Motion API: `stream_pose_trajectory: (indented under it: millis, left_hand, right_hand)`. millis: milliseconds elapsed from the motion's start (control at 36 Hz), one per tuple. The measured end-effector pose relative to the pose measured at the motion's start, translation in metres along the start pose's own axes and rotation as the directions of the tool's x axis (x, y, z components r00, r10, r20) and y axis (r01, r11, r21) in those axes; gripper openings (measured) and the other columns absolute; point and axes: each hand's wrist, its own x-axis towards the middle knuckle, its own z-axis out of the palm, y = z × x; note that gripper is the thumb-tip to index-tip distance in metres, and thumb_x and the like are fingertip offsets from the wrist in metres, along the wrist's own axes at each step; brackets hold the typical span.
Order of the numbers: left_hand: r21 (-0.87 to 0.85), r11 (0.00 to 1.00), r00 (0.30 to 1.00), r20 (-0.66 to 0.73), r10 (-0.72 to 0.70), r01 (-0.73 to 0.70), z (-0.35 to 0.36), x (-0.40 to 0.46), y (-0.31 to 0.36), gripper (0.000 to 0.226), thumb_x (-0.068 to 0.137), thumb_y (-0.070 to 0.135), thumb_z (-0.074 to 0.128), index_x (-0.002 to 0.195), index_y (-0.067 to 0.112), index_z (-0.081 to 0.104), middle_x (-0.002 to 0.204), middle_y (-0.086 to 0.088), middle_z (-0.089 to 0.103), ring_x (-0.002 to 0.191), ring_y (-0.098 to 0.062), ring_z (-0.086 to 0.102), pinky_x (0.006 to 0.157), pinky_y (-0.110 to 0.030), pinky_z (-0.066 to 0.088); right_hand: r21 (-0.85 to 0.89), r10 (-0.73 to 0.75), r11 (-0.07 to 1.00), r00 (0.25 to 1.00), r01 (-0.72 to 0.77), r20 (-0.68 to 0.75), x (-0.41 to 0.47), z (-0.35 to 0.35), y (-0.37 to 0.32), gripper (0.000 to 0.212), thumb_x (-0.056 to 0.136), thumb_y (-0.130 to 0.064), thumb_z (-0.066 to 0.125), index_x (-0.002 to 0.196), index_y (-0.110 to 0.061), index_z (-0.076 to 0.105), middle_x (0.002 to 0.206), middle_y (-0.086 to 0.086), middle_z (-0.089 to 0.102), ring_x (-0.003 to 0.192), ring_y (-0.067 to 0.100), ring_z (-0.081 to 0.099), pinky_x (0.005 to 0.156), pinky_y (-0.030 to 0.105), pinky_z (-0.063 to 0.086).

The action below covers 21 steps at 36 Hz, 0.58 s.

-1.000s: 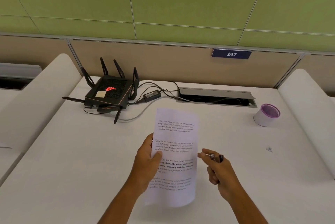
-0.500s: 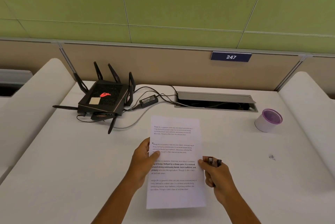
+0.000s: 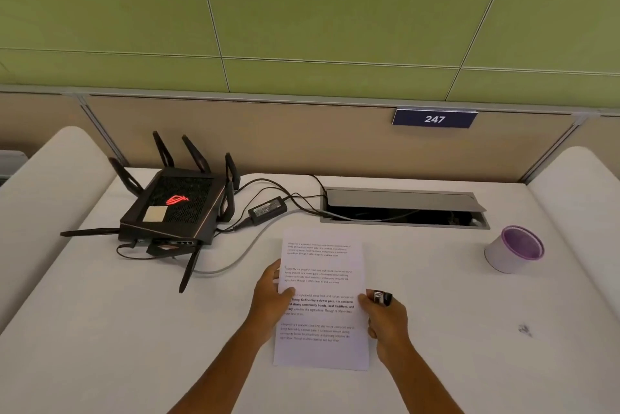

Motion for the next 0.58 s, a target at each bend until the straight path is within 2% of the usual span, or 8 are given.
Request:
stream_pose_trajectory:
  millis: [83,167,250,306,472,583]
  left_hand:
    - [0.057,0.998,1.000,-0.004,0.015,-0.015,0.002,0.018,-0.001,0.062,0.100,0.010,0.069,0.152,0.032,0.044,0.139,0.000,0.062,0.118,-0.025,0.068,0.086,-0.038,0.066]
    - [0.110,0.994,0.999,-0.011,0.030,-0.029,0.001,0.034,-0.007,0.061,0.098,0.011,0.071,0.150,0.033,0.047,0.142,-0.001,0.061,0.120,-0.027,0.068,0.092,-0.044,0.067]
    - [0.173,0.984,0.999,-0.029,0.039,-0.033,-0.002,0.046,-0.012,0.057,0.096,0.015,0.073,0.145,0.035,0.051,0.138,-0.002,0.061,0.115,-0.026,0.070,0.088,-0.045,0.068]
    - [0.220,0.975,0.997,-0.050,0.052,-0.040,-0.002,0.049,-0.013,0.053,0.097,0.014,0.073,0.142,0.033,0.052,0.134,-0.003,0.057,0.113,-0.026,0.069,0.087,-0.042,0.068]
    - [0.327,0.943,0.991,-0.089,0.096,-0.062,-0.006,0.060,-0.014,0.049,0.097,0.016,0.074,0.141,0.025,0.054,0.126,0.001,0.048,0.118,-0.026,0.063,0.094,-0.044,0.065]
    - [0.371,0.928,0.988,-0.120,0.094,-0.043,-0.009,0.068,-0.016,0.054,0.096,0.020,0.076,0.145,0.022,0.052,0.134,-0.004,0.051,0.123,-0.027,0.062,0.098,-0.045,0.063]
  right_hand:
    - [-0.040,-0.028,0.999,0.999,0.028,-0.019,0.012,0.010,-0.002,0.004,0.092,-0.006,0.075,0.092,-0.004,0.072,0.074,0.008,0.068,0.057,0.018,0.054,0.044,0.024,0.039]
    - [-0.104,-0.058,0.993,0.998,0.055,-0.031,0.024,0.018,0.001,0.011,0.091,-0.008,0.076,0.088,0.000,0.069,0.078,0.010,0.073,0.063,0.022,0.060,0.050,0.029,0.048]
    - [-0.175,-0.090,0.981,0.995,0.082,-0.036,0.034,0.025,0.004,0.010,0.089,-0.013,0.078,0.087,-0.005,0.072,0.085,0.009,0.079,0.078,0.030,0.074,0.071,0.043,0.063]
    - [-0.220,-0.129,0.968,0.991,0.120,-0.027,0.037,0.029,0.005,0.005,0.089,-0.014,0.078,0.087,-0.013,0.074,0.087,0.005,0.079,0.084,0.029,0.075,0.081,0.047,0.065]
    - [-0.298,-0.196,0.938,0.980,0.179,-0.029,0.048,0.038,0.005,0.015,0.086,-0.020,0.082,0.091,-0.026,0.070,0.092,-0.003,0.076,0.087,0.019,0.073,0.085,0.043,0.063]
    - [-0.386,-0.213,0.903,0.977,0.188,-0.021,0.051,0.047,0.006,0.015,0.086,-0.027,0.082,0.087,-0.028,0.067,0.089,-0.006,0.074,0.084,0.018,0.071,0.081,0.042,0.063]
